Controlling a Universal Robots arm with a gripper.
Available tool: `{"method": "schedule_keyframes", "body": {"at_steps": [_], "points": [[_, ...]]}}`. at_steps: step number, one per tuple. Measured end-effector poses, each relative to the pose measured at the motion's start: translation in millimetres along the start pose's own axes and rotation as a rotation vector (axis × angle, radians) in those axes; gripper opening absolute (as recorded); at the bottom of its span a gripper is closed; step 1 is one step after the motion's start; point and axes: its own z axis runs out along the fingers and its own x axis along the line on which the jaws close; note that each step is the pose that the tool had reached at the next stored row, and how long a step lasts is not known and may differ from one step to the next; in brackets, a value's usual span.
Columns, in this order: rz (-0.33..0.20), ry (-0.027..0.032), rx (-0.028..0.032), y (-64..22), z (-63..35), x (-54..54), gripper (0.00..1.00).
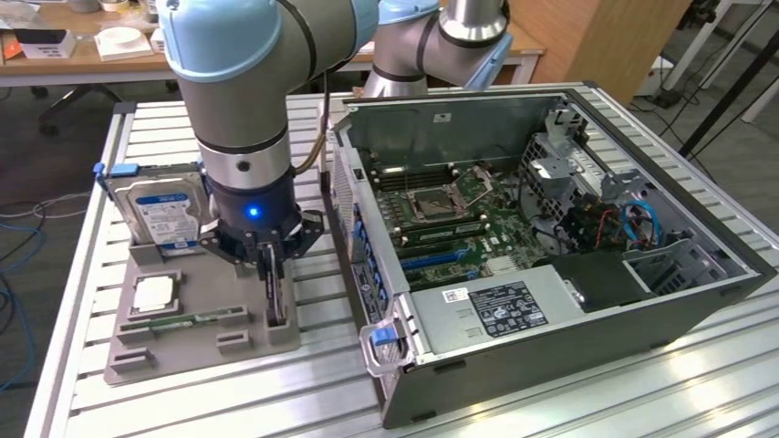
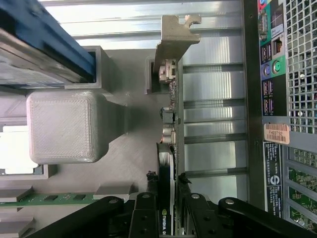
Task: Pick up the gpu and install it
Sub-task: 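Pick up the gpu and move the gpu toward the slot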
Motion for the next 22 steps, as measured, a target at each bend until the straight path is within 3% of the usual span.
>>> {"method": "schedule_keyframes", "body": {"at_steps": [22], "points": [[0.0,0.0,0.0,0.0,0.0,0.0,0.26]]}}
